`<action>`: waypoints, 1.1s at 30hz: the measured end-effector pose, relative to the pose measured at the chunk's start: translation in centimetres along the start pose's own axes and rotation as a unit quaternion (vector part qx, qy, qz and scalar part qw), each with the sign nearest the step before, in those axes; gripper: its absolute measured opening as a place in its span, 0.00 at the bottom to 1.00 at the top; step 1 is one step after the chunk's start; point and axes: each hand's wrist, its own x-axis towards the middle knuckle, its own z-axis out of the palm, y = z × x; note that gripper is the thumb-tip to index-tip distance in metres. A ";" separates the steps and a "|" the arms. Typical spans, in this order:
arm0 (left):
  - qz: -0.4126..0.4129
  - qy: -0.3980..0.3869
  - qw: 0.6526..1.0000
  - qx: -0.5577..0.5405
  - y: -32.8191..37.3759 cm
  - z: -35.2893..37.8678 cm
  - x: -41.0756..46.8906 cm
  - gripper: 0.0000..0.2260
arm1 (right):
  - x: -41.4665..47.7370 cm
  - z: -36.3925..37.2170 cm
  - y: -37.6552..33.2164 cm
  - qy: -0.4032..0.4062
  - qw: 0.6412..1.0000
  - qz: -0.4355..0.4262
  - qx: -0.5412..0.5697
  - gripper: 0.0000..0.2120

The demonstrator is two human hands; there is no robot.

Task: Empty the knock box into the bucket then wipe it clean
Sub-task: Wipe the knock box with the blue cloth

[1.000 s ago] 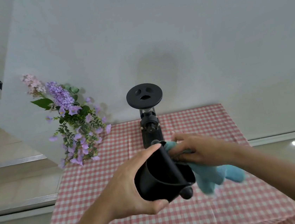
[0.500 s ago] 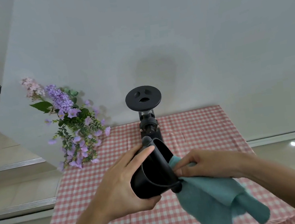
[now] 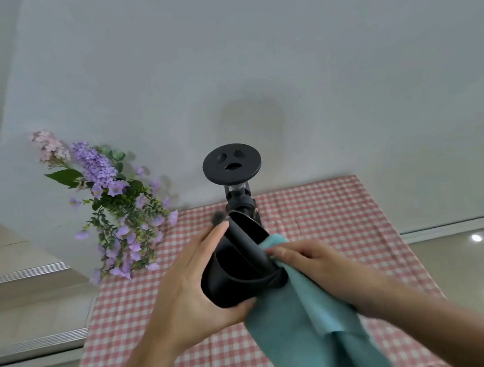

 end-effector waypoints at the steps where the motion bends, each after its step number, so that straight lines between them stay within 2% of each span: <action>1: -0.009 0.021 1.000 0.005 0.1 0.4 0.1 0.48 | -0.1 1.0 0.4 0.063 0.998 -0.024 0.012 0.15; 4: -0.043 0.078 0.996 0.028 0.9 2.1 0.6 0.48 | 0.2 3.2 0.7 0.215 0.974 -0.057 -0.027 0.18; 6: -0.057 0.098 0.991 0.067 1.4 3.3 0.9 0.48 | 0.4 3.7 0.7 0.268 0.961 -0.048 -0.054 0.19; 9: -0.070 0.109 0.985 0.115 1.9 4.7 1.5 0.48 | 0.0 4.5 0.8 0.273 0.957 -0.029 -0.091 0.19; 14: -0.121 0.110 0.984 0.068 1.8 7.1 1.8 0.49 | -0.7 4.6 2.4 0.236 0.970 -0.045 -0.029 0.21; 16: -0.124 0.112 0.984 0.062 1.5 8.2 1.5 0.52 | -1.1 2.9 3.9 0.242 0.970 -0.032 0.000 0.28; 19: -0.125 0.122 0.982 0.071 0.8 9.8 1.0 0.53 | -1.8 -0.7 8.0 0.247 0.967 0.061 0.032 0.46; 21: -0.132 0.130 0.981 0.056 0.9 10.7 0.6 0.52 | -2.1 -3.3 11.6 0.262 0.954 0.125 0.076 0.49; 23: -0.147 0.133 0.980 0.033 1.2 11.6 0.2 0.53 | -2.4 -6.0 15.8 0.289 0.934 0.173 0.116 0.46; 28: -0.176 0.126 0.976 -0.013 2.6 13.7 -0.3 0.57 | -3.0 -11.6 24.7 0.335 0.888 0.219 0.228 0.25; 30: -0.180 0.125 0.976 -0.016 3.1 14.5 -0.4 0.57 | -3.4 -13.5 27.5 0.345 0.866 0.244 0.267 0.23; 33: -0.186 0.129 0.974 -0.009 3.8 15.6 -0.6 0.57 | -4.4 -15.6 31.7 0.372 0.847 0.288 0.248 0.22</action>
